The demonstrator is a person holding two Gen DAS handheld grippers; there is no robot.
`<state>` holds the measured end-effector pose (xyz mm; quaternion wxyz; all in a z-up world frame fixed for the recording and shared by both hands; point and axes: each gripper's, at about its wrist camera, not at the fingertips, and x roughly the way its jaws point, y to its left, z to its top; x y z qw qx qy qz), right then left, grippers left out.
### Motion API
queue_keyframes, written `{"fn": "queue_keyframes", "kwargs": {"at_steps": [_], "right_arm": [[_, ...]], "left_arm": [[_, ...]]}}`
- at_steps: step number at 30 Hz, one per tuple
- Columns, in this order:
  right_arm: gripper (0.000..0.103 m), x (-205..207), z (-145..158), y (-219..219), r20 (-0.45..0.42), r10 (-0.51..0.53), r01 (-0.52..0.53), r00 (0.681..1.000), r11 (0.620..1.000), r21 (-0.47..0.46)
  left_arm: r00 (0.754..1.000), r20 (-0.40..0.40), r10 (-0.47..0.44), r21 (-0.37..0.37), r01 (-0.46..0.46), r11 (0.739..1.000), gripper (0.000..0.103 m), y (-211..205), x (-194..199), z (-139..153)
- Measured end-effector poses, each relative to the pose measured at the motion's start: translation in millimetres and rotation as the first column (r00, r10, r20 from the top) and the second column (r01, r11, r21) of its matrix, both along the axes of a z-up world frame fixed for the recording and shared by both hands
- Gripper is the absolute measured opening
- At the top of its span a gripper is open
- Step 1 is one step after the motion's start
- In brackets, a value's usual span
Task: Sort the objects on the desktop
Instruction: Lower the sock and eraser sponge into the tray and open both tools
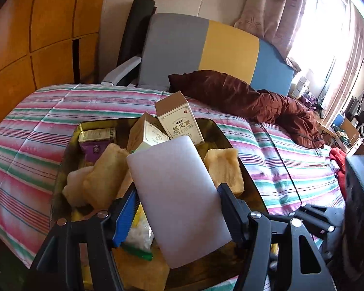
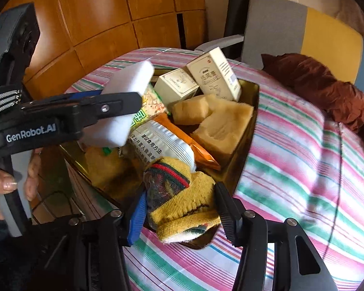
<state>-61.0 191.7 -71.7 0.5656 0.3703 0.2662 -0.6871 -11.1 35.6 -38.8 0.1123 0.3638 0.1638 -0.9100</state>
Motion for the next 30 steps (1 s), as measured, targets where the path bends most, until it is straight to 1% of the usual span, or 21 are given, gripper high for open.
{"fn": "queue_keyframes", "kwargs": {"at_steps": [1, 2, 4, 7, 10, 11, 12, 13, 17, 20, 25, 30], "right_arm": [[0.055, 0.5, -3.2, -2.5, 0.005, 0.002, -0.002, 1.000, 1.000, 0.007], [0.055, 1.0, -7.2, -4.7, 0.004, 0.004, -0.004, 1.000, 1.000, 0.018], [0.054, 1.9, -13.5, -6.9, 0.005, 0.013, -0.013, 1.000, 1.000, 0.027], [0.062, 5.8, -16.6, -8.5, -0.004, 0.027, -0.027, 1.000, 0.999, 0.033], [0.078, 11.6, -15.5, -8.2, -0.029, 0.036, -0.035, 0.999, 0.999, 0.027], [0.087, 12.1, -13.5, -8.3, -0.036, 0.031, -0.030, 0.999, 0.999, 0.022], [0.093, 11.9, -11.4, -7.1, -0.026, 0.032, -0.032, 0.999, 0.999, 0.009], [0.095, 11.5, -9.1, -5.4, -0.010, 0.033, -0.033, 0.999, 0.999, -0.003], [0.096, 11.6, -4.6, 0.4, -0.015, 0.018, -0.018, 1.000, 0.999, -0.026], [0.100, 12.4, -2.3, 3.6, -0.009, -0.001, 0.000, 1.000, 0.999, -0.043], [0.100, 11.3, -0.4, 11.4, 0.005, -0.038, 0.039, 0.999, 0.997, -0.067], [0.101, 9.6, 3.0, 18.8, 0.009, -0.068, 0.069, 0.998, 0.994, -0.084]], "left_arm": [[1.000, 0.002, -0.002, -0.001, 0.002, 1.000, 0.066, -0.1, -2.4, -0.5], [1.000, 0.001, 0.016, -0.003, -0.016, 1.000, 0.066, 0.1, -5.1, -1.4], [1.000, 0.016, 0.007, -0.003, -0.007, 1.000, 0.066, -0.5, -12.8, -5.4], [1.000, 0.030, -0.007, -0.003, 0.007, 1.000, 0.067, 0.0, -21.2, -10.4], [0.999, 0.044, -0.018, -0.002, 0.018, 1.000, 0.068, 1.3, -27.4, -16.1], [0.999, 0.050, -0.019, 0.001, 0.019, 1.000, 0.068, 1.2, -29.0, -18.6], [0.998, 0.055, -0.022, 0.004, 0.022, 1.000, 0.069, 1.1, -31.1, -21.2], [0.998, 0.059, -0.024, 0.005, 0.024, 1.000, 0.069, 0.8, -32.9, -22.9], [0.997, 0.071, -0.040, 0.001, 0.040, 0.999, 0.070, 3.4, -40.5, -28.5], [0.996, 0.077, -0.036, 0.001, 0.036, 0.999, 0.071, 5.0, -45.2, -29.2], [0.996, 0.090, -0.014, -0.054, 0.019, 0.998, 0.079, 10.9, -41.2, -24.4], [0.996, 0.084, 0.008, -0.072, -0.002, 0.997, 0.081, 13.4, -31.0, -17.9]]}}
